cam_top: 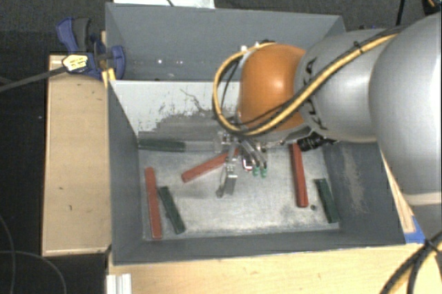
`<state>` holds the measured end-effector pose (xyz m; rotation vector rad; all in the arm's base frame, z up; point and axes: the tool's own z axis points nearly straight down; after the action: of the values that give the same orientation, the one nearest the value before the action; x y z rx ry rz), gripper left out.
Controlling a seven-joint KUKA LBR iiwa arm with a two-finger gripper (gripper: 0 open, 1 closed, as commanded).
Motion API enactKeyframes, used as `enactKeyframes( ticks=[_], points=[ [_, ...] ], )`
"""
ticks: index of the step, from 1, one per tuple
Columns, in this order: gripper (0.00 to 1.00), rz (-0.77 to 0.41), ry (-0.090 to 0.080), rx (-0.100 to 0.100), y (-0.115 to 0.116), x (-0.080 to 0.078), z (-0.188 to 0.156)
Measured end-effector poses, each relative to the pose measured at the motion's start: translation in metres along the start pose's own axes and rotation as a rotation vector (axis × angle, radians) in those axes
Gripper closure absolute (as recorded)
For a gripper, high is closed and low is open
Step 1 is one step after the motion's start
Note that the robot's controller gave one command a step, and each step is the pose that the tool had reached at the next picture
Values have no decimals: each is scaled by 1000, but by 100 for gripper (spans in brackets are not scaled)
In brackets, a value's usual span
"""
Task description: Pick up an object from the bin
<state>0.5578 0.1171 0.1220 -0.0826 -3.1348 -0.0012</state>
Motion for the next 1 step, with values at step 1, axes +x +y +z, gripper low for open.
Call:
enactKeyframes(
  ticks=[1],
  points=[
    [0,-57,-1,1,10,-17,55]
  ],
)
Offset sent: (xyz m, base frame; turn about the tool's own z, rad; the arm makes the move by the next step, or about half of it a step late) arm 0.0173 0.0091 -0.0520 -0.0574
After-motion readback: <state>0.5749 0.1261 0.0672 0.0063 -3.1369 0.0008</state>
